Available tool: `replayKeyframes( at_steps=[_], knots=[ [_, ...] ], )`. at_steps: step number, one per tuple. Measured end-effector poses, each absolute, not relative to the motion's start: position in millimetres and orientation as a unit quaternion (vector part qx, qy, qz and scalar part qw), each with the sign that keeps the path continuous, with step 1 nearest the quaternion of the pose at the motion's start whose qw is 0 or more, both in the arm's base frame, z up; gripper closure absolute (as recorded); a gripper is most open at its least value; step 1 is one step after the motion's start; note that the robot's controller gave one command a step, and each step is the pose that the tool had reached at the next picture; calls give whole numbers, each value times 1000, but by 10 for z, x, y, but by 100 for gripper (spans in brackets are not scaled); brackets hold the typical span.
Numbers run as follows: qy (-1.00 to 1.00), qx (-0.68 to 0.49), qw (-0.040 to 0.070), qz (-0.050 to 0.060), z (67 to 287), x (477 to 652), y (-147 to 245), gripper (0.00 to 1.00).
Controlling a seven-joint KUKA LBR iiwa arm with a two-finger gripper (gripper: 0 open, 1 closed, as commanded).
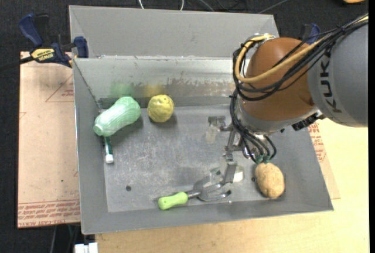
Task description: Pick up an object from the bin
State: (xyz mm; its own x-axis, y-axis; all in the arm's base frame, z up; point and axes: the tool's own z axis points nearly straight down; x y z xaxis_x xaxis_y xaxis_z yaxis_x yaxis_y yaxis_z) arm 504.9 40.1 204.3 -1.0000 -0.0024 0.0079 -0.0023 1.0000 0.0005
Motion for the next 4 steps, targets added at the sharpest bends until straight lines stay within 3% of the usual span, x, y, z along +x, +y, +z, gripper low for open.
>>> replayKeyframes(
  at_steps=[1, 2, 3, 4],
  knots=[
    [-1000, 0, 0, -1, 2088, 5065, 399, 0],
    [-999, 34, 0, -1, 1830, 4966, 471, 0],
    [-998, 64, -3, -1, 1347, 4911, 442, 0],
    [-998, -58, -1, -2, 998, 4828, 34, 0]
  ],
)
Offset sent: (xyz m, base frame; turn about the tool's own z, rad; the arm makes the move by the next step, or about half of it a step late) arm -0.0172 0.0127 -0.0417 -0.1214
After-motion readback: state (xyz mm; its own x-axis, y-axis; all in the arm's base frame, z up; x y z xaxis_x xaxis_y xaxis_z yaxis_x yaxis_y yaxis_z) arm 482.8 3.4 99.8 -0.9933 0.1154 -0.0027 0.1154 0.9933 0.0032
